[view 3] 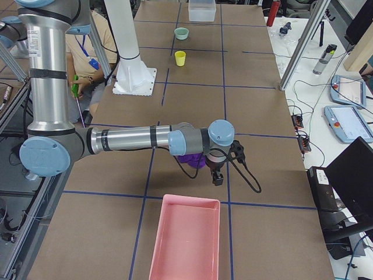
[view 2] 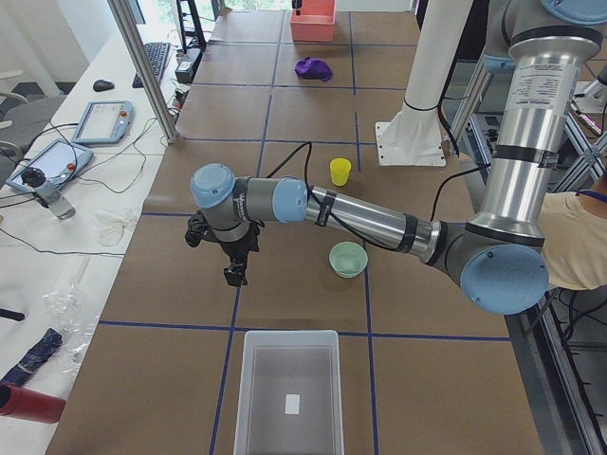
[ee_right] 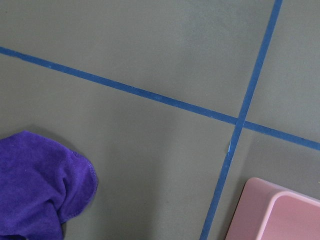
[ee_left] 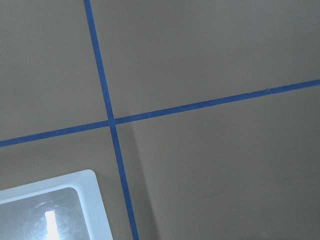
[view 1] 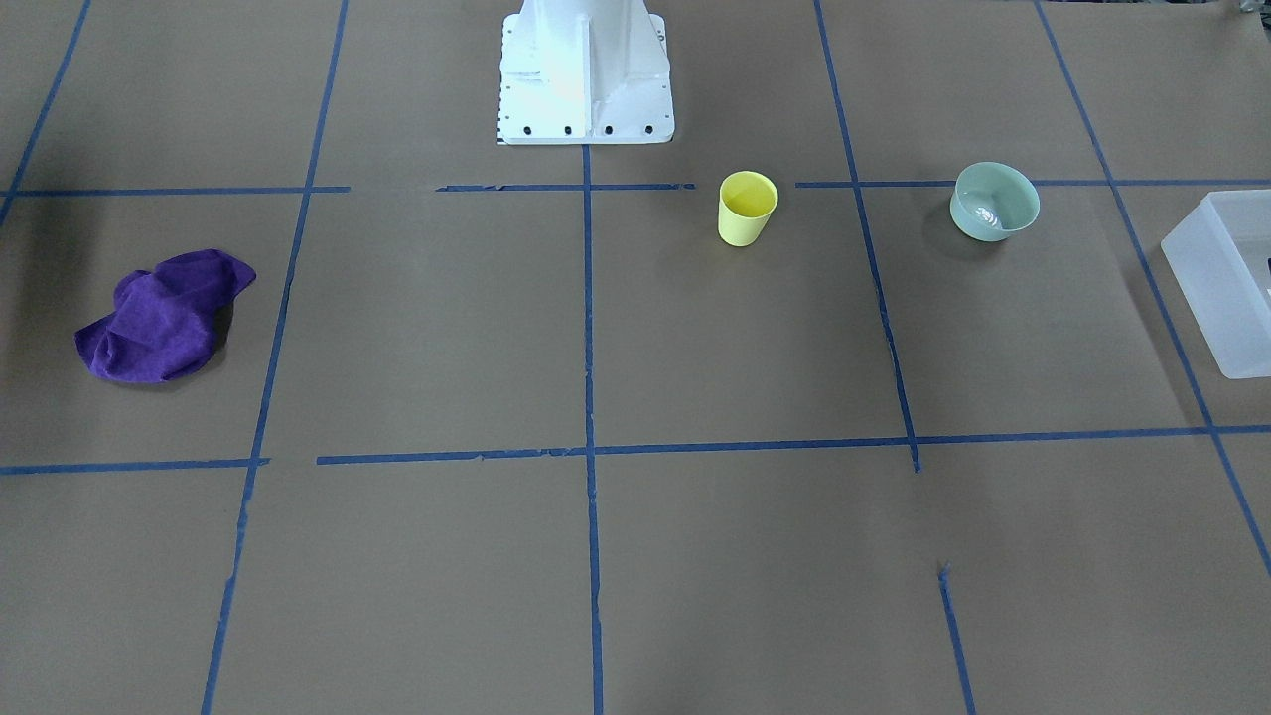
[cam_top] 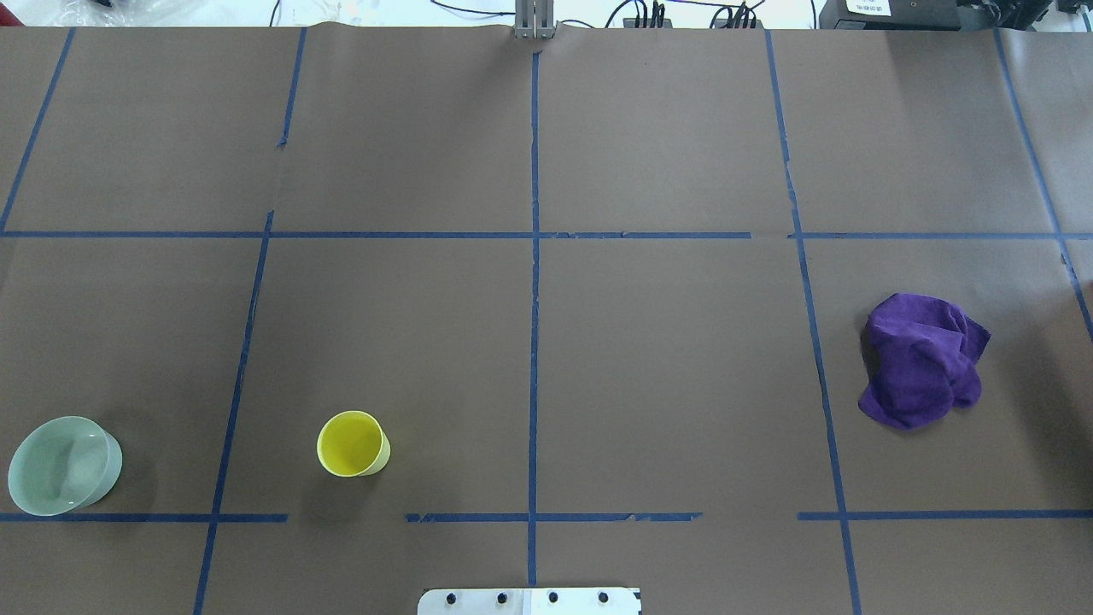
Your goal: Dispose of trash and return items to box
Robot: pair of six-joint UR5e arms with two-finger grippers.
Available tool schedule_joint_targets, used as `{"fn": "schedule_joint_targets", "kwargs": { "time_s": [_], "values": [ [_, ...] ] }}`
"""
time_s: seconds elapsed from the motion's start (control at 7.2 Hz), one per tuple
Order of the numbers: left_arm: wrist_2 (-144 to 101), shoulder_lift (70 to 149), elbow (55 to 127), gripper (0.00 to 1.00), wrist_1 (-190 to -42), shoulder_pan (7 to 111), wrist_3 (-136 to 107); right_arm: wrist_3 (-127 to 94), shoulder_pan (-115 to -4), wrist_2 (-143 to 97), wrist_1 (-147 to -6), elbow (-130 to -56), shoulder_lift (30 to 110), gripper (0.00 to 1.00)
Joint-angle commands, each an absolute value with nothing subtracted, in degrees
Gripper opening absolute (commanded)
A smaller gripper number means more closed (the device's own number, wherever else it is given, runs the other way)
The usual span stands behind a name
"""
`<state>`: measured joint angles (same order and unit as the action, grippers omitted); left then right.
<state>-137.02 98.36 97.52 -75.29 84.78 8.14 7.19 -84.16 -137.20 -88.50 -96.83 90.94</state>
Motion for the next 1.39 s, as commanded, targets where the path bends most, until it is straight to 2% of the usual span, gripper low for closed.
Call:
{"fn": "schedule_joint_targets", "kwargs": {
  "time_s": [0.0, 0.28, 0.69, 0.83, 0.97, 1.25],
  "values": [
    [-137.37, 98.35, 99.39, 1.0, -81.44, 80.1, 2.08, 7.21, -84.11, -137.2, -88.42, -97.12, 90.79, 1.0],
    [-137.11, 98.53, 108.41, 1.0, -86.98, 70.79, -15.04, 7.21, -84.11, -137.28, -88.5, -97.03, 90.88, 1.0],
    [-134.93, 95.91, 116.07, 1.0, -102.51, 57.26, -46.3, 7.21, -84.11, -137.37, -88.51, -97.03, 90.7, 1.0],
    [-122.3, 95.54, 120.71, 1.0, -105.09, 43.38, -62.94, 7.21, -84.11, -137.37, -88.51, -97.03, 90.7, 1.0],
    [-116.43, 95.36, 123.55, 1.0, -104.77, 35.59, -68.67, 7.29, -84.02, -137.29, -88.51, -96.6, 90.44, 1.0],
    [-114.45, 95.54, 123.92, 1.0, -104.68, 26.32, -79.68, 7.21, -84.02, -137.37, -88.51, -96.5, 90.44, 1.0]
  ]
}}
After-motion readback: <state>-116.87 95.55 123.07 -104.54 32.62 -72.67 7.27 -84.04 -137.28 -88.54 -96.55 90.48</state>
